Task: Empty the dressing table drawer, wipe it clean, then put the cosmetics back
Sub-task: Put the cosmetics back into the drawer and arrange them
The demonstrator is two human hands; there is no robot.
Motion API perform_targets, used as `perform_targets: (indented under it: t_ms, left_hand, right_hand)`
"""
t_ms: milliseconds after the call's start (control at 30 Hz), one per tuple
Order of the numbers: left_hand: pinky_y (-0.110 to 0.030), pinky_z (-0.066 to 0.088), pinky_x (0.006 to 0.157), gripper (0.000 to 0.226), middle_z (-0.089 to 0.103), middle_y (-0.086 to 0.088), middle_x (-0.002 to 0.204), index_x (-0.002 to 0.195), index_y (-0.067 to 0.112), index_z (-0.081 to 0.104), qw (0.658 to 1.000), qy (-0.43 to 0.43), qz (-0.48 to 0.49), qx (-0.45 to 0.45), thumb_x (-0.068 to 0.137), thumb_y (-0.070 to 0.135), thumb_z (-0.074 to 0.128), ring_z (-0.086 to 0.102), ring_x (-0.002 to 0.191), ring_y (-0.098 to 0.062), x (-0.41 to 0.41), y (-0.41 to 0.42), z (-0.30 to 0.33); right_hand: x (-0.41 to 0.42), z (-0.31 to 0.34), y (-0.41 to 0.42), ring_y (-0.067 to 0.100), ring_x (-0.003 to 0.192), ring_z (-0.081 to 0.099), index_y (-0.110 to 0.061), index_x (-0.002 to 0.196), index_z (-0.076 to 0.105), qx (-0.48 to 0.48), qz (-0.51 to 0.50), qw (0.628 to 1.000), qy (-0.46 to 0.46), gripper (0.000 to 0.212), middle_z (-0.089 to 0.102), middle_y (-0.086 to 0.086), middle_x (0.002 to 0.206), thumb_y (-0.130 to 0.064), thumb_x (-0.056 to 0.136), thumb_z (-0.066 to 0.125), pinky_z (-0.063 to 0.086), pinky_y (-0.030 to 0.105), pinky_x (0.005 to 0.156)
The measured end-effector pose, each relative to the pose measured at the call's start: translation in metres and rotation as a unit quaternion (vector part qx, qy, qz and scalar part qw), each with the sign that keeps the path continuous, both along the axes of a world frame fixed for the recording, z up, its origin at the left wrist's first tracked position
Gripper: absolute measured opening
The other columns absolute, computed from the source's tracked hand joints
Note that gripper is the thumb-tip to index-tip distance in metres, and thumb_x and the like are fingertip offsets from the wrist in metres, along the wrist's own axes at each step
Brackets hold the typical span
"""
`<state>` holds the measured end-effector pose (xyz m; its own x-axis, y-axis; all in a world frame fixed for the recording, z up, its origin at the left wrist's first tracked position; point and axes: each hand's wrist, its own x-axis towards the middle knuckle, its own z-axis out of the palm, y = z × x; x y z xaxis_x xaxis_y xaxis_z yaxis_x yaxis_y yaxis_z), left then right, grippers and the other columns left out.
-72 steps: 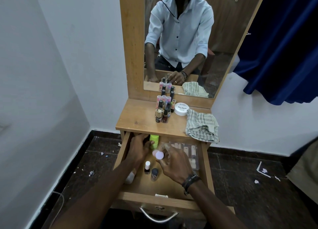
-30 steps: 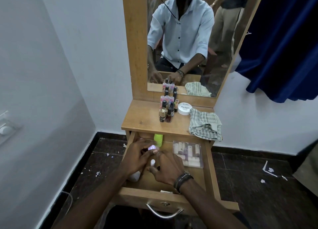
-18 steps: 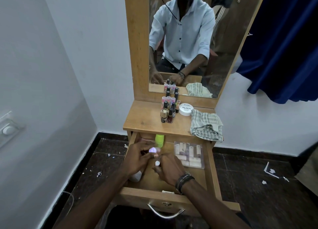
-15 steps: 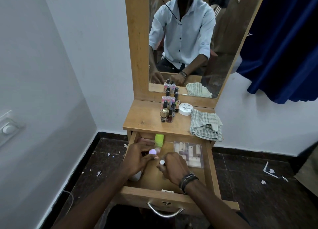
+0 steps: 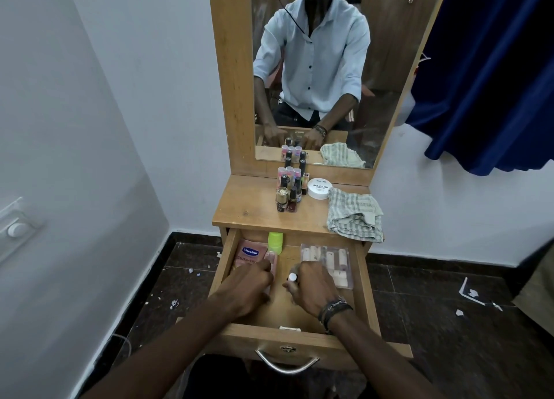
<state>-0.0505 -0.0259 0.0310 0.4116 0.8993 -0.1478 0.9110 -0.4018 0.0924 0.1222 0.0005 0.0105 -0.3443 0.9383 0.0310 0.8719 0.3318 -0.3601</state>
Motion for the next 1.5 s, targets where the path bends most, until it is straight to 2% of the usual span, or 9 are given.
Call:
perform_targets:
  t_ms: [267, 433, 533, 833, 1000, 1167, 1333, 1400, 1500]
  left_hand:
    - [-0.044, 0.046, 0.104, 0.048, 0.038, -0.015, 0.15, 0.139, 0.005, 0.051, 0.998, 0.056, -0.018, 0.002, 0.096, 0.024, 0.06, 0.053, 0.123, -0.035, 0.004, 0.004, -0.006]
    - [-0.035, 0.049, 0.099, 0.044, 0.052, 0.002, 0.139, 0.13, 0.02, 0.06, 0.992, -0.116, 0.035, 0.028, 0.09, 0.038, 0.066, 0.056, 0.118, -0.019, 0.006, 0.008, -0.01]
    - [-0.032, 0.05, 0.097, 0.046, 0.06, 0.001, 0.131, 0.131, 0.019, 0.058, 0.976, -0.21, 0.056, 0.031, 0.088, 0.028, 0.07, 0.057, 0.116, -0.018, 0.013, 0.011, -0.011]
    - [-0.028, 0.053, 0.075, 0.027, 0.073, -0.004, 0.108, 0.111, 0.014, 0.071, 0.967, -0.249, 0.026, 0.045, 0.087, 0.003, 0.066, 0.066, 0.095, -0.018, 0.03, 0.015, -0.018]
    - [-0.024, 0.053, 0.072, 0.016, 0.074, 0.002, 0.102, 0.101, 0.019, 0.074, 0.96, -0.271, 0.051, 0.048, 0.088, 0.012, 0.067, 0.066, 0.087, -0.011, 0.026, 0.013, -0.021]
    - [-0.032, 0.057, 0.07, 0.014, 0.073, 0.002, 0.097, 0.098, 0.02, 0.074, 0.954, -0.285, 0.077, 0.045, 0.086, 0.016, 0.068, 0.065, 0.084, -0.013, 0.026, 0.013, -0.022]
    - [-0.019, 0.044, 0.07, 0.021, 0.072, 0.003, 0.1, 0.102, 0.02, 0.073, 0.954, -0.279, 0.083, 0.07, 0.082, 0.016, 0.069, 0.063, 0.087, -0.011, 0.024, 0.013, -0.026]
    - [-0.019, 0.044, 0.071, 0.022, 0.072, 0.002, 0.101, 0.105, 0.02, 0.072, 0.955, -0.275, 0.082, 0.075, 0.083, 0.017, 0.068, 0.064, 0.09, -0.013, 0.024, 0.012, -0.027]
    - [-0.021, 0.046, 0.074, 0.019, 0.072, 0.001, 0.101, 0.104, 0.017, 0.072, 0.952, -0.275, 0.104, 0.082, 0.086, 0.017, 0.069, 0.065, 0.092, -0.015, 0.026, 0.014, -0.025]
  right_hand:
    - [0.002, 0.0, -0.002, 0.023, 0.077, 0.065, -0.02, 0.071, 0.063, -0.003, -0.022, 1.0, 0.017, 0.019, 0.069, 0.005, 0.081, -0.036, 0.082, 0.067, 0.038, 0.027, 0.058]
    - [0.004, -0.002, 0.0, 0.023, 0.077, 0.065, -0.018, 0.072, 0.065, -0.02, -0.021, 0.999, 0.025, 0.016, 0.069, 0.004, 0.08, -0.034, 0.076, 0.068, 0.046, 0.03, 0.059]
    - [0.007, -0.001, 0.0, 0.022, 0.078, 0.064, -0.015, 0.071, 0.066, -0.04, -0.012, 0.998, 0.039, 0.014, 0.069, 0.004, 0.076, -0.028, 0.074, 0.07, 0.043, 0.027, 0.056]
    - [0.017, 0.003, -0.003, 0.015, 0.077, 0.063, -0.014, 0.082, 0.07, -0.103, 0.017, 0.994, 0.036, 0.016, 0.068, 0.002, 0.084, -0.014, 0.07, 0.08, 0.049, 0.024, 0.06]
    - [0.031, 0.006, -0.006, 0.017, 0.086, 0.065, -0.019, 0.088, 0.071, -0.073, -0.018, 0.997, -0.02, 0.013, 0.069, -0.001, 0.093, -0.016, 0.076, 0.071, 0.052, 0.027, 0.067]
    - [0.031, 0.005, -0.004, 0.011, 0.074, 0.064, -0.019, 0.07, 0.064, -0.1, -0.037, 0.994, 0.016, 0.011, 0.068, -0.004, 0.078, -0.008, 0.074, 0.065, 0.055, 0.028, 0.064]
    - [0.027, 0.006, -0.005, 0.008, 0.078, 0.062, -0.014, 0.073, 0.064, -0.115, 0.003, 0.993, 0.035, 0.013, 0.069, -0.002, 0.081, -0.002, 0.077, 0.061, 0.039, 0.005, 0.052]
    - [0.026, 0.005, -0.004, 0.008, 0.078, 0.064, -0.016, 0.072, 0.062, -0.113, 0.009, 0.993, 0.038, 0.015, 0.07, -0.002, 0.082, -0.003, 0.078, 0.061, 0.04, 0.006, 0.054]
    - [0.02, 0.007, 0.0, 0.011, 0.078, 0.065, -0.022, 0.07, 0.06, -0.094, 0.005, 0.995, 0.039, 0.017, 0.07, -0.003, 0.082, -0.005, 0.075, 0.06, 0.055, 0.026, 0.068]
